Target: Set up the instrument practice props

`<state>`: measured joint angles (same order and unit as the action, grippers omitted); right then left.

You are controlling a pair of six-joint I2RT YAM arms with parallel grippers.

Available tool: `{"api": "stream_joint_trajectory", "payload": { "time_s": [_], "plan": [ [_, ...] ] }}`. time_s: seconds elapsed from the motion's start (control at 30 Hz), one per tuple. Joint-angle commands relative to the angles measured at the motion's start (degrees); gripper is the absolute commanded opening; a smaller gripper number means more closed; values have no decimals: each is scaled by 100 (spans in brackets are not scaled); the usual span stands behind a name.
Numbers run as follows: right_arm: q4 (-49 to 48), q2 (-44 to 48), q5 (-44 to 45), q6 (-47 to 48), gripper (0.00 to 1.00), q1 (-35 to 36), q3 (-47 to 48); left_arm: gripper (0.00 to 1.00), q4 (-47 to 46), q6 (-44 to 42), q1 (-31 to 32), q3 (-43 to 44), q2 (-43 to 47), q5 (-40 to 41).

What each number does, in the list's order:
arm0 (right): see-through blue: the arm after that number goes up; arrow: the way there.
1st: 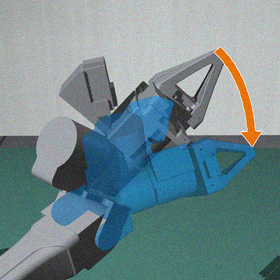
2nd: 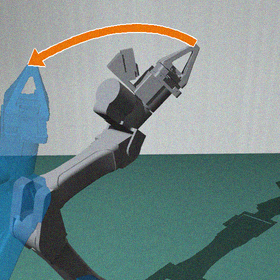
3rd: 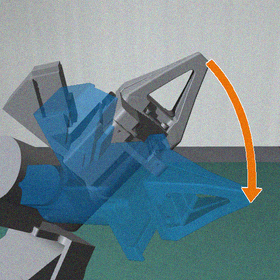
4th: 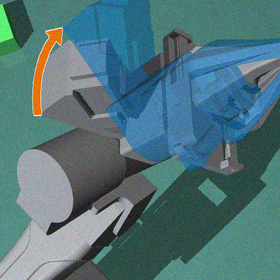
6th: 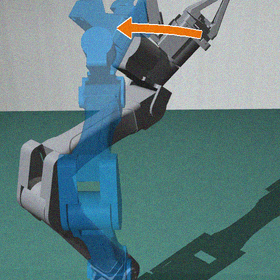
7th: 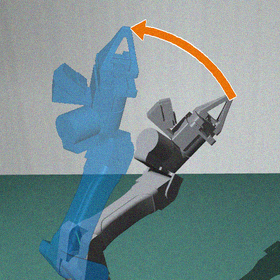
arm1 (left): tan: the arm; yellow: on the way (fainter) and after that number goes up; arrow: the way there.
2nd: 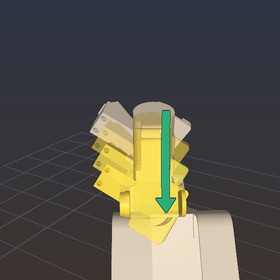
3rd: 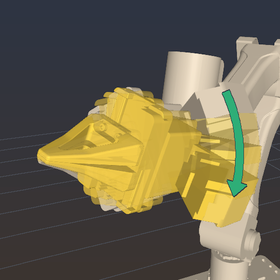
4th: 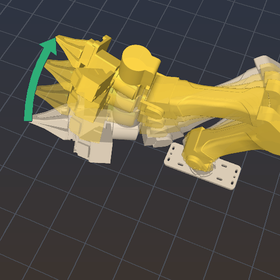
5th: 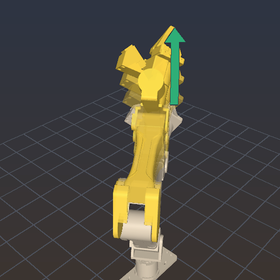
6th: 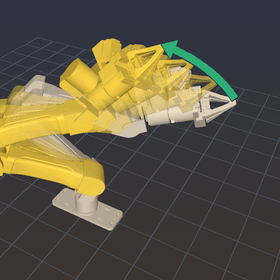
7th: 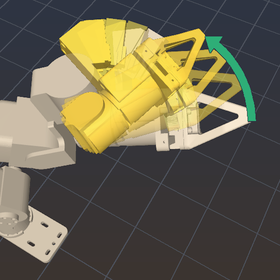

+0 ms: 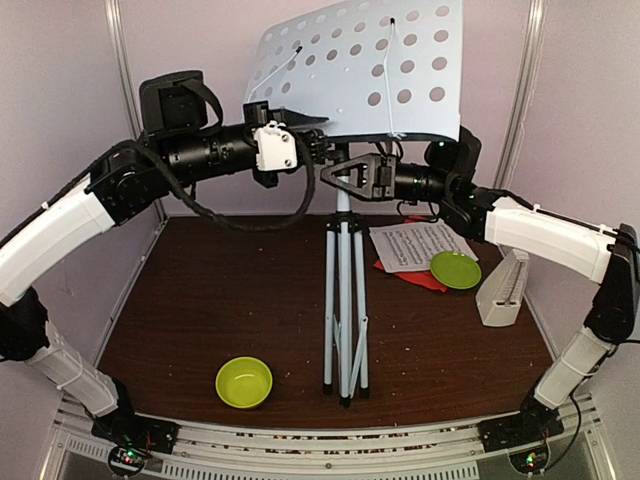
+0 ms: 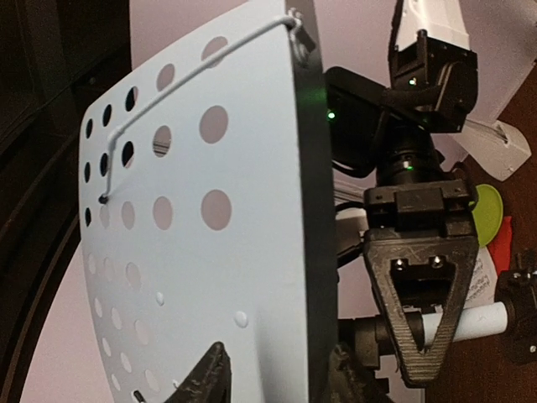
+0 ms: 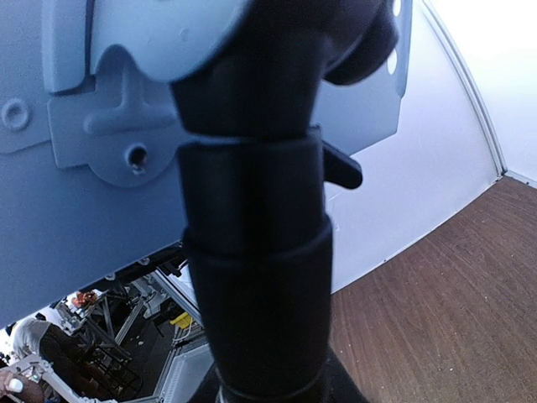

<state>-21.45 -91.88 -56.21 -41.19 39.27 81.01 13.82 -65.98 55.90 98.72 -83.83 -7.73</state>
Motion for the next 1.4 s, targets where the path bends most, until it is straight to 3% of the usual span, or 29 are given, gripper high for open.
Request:
{"api": "stream_joint_trajectory", "payload": {
  "time_s": [0.0, 0.2, 0.33, 0.53, 0.77, 0.97, 1.1, 1.37],
  "plan": [
    [-624, 199, 441, -32, 0, 15, 659, 48, -1562, -161, 18, -263, 593, 532],
    [-436, 371, 1032, 482, 0, -60, 821, 61, -1742, 641, 18, -838, 1107, 1198],
    [-480, 461, 1363, 699, 0, -102, 871, 67, -2223, 1869, 18, -1695, 1617, 1671],
    [-614, 538, 1669, 914, 0, -107, 932, 69, -2053, 3721, 20, -2634, 2047, 2444],
    [-937, 556, 1876, 927, 0, -105, 1058, 70, -2227, 5287, 13, -3866, 2358, 2190],
    [-1364, 464, 1910, 824, 0, -103, 1145, 70, -3116, 6260, 18, -4559, 1836, 1762],
    [-1656, 385, 1912, 716, 0, -101, 1218, 68, -3296, 6649, 18, -4401, 1167, 1221],
    [-1808, 361, 1778, 694, 0, -73, 1251, 63, -3974, 7144, 19, -4137, 303, 1066]
  ]
}}
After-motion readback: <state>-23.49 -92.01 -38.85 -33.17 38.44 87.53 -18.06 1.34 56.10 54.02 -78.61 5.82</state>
